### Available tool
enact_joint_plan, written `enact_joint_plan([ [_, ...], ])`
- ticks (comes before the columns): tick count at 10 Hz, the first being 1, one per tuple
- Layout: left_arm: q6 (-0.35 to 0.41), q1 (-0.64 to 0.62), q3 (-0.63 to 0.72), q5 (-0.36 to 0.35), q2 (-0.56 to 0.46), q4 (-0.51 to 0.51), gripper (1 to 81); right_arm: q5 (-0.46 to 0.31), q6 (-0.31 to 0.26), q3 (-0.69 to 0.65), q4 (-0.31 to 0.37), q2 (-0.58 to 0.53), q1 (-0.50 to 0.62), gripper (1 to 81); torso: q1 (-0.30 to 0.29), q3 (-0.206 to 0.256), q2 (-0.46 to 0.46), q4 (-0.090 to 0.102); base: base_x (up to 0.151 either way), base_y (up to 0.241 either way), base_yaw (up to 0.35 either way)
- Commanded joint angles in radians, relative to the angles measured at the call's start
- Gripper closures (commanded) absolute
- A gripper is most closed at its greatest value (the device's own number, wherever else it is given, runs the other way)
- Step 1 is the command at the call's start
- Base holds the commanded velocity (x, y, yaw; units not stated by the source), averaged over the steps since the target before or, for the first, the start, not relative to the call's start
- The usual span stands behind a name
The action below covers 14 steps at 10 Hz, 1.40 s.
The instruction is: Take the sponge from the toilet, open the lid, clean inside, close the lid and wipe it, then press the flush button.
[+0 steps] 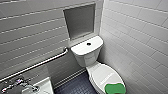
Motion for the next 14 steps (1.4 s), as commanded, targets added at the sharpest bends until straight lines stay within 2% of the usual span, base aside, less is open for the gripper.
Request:
enact_joint_plan([
  [1,0.003,0.035,0.009,0.084,-0.004,-0.009,1.0,-0.026,0.03,0.008,0.003,-0.028,0.1,1.0,0.062,0.001,-0.096,0.0,0.0,0.0,0.0],
  [3,0.003,0.035,0.009,0.084,-0.004,-0.011,1.0,-0.026,0.04,0.007,0.003,-0.021,0.12,1.0,0.109,-0.003,-0.171,0.0,0.0,0.0,0.0],
  [6,0.003,0.035,0.009,0.084,-0.003,-0.014,1.0,-0.024,0.086,0.011,0.0,-0.035,0.159,1.0,0.179,-0.107,-0.284,0.0,0.0,0.0,0.0],
  [7,0.003,0.037,0.007,0.084,-0.003,-0.017,1.0,-0.024,0.099,0.016,0.0,-0.038,0.172,1.0,0.201,-0.05,-0.32,0.0,0.0,0.0,0.0],
  [8,0.002,0.035,0.007,0.084,-0.004,-0.017,1.0,-0.023,0.112,0.017,0.0,-0.043,0.186,1.0,0.157,-0.076,-0.254,0.0,0.0,0.0,0.0],
  [11,0.002,0.037,0.007,0.086,-0.007,-0.034,1.0,-0.023,0.161,0.013,0.0,-0.041,0.218,1.0,0.172,-0.095,-0.28,0.0,0.0,0.0,0.0],
  [13,0.002,0.044,0.007,0.084,-0.007,-0.035,1.0,-0.023,0.168,-0.015,0.002,-0.003,0.207,1.0,0.173,-0.095,-0.28,0.0,0.0,0.0,0.0],
  [14,0.002,0.052,0.007,0.084,-0.007,-0.035,1.0,-0.023,0.178,-0.047,0.002,0.018,0.207,1.0,0.238,-0.096,-0.38,0.0,0.0,0.0,0.0],
])
